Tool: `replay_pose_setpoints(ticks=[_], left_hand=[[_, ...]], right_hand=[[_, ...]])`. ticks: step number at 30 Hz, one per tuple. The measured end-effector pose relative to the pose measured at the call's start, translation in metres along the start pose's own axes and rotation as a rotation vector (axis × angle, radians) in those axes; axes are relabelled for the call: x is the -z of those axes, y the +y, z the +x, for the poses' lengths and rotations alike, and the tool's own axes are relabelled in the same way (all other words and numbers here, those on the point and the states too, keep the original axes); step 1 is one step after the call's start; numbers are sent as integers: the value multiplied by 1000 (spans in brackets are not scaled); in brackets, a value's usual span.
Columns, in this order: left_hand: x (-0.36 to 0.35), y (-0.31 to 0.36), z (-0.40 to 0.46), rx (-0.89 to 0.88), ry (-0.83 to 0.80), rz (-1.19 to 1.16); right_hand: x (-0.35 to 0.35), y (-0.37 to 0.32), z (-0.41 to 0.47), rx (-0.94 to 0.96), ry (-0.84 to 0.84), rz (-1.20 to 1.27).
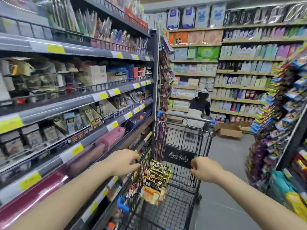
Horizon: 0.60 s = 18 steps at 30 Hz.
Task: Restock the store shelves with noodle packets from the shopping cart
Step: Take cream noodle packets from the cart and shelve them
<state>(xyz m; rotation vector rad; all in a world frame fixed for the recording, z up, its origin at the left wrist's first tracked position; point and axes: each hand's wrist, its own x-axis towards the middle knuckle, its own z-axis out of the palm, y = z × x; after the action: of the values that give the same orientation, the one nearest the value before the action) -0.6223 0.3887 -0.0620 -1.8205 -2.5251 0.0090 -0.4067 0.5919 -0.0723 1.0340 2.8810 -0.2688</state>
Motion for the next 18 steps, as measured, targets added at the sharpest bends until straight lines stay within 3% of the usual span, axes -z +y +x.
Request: replay_pose_setpoints(ticks=[8,18], left_hand=[[9,-62,101,-15,26,-43],[-77,-127,221,-141,-151,-91]], right_hand=[[18,-14,128,-7,-13,19],[-38,-24,250,-111,-137,12]])
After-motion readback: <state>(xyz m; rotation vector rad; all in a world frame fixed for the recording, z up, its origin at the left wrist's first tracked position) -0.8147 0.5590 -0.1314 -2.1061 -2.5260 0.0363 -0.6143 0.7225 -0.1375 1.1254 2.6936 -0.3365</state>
